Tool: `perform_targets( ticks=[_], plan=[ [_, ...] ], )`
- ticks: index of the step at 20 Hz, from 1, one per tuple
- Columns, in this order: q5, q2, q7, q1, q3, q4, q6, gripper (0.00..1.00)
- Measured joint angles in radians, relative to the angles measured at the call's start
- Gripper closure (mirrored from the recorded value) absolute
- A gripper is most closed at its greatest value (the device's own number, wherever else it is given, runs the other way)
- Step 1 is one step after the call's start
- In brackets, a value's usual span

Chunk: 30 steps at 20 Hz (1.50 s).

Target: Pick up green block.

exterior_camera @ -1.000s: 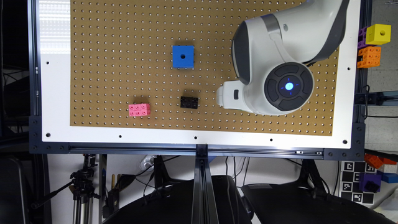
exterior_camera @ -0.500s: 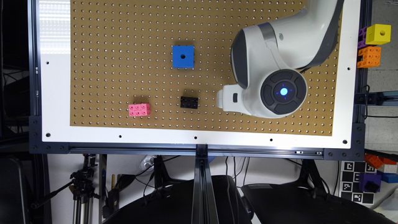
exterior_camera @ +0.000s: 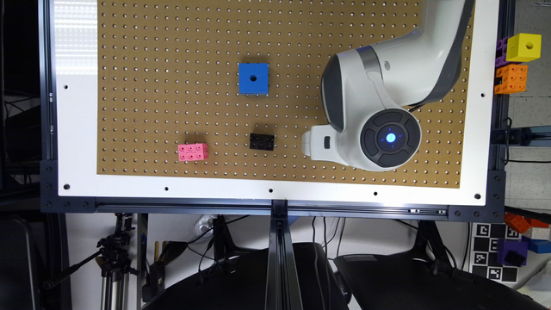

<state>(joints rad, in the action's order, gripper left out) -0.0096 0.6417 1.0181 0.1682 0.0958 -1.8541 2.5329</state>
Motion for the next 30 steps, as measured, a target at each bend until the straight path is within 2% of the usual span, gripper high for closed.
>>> perform_targets(
  ticks=[17, 25, 30],
  plan=[
    [0.0, -0.016, 0.0, -0.002, -0.002, 0.0, -0.011, 1.0],
    [0.0, -0.105, 0.0, -0.002, -0.001, -0.001, -0.109, 1.0],
    [0.0, -0.142, 0.0, -0.002, -0.001, -0.001, -0.147, 1.0]
  ],
)
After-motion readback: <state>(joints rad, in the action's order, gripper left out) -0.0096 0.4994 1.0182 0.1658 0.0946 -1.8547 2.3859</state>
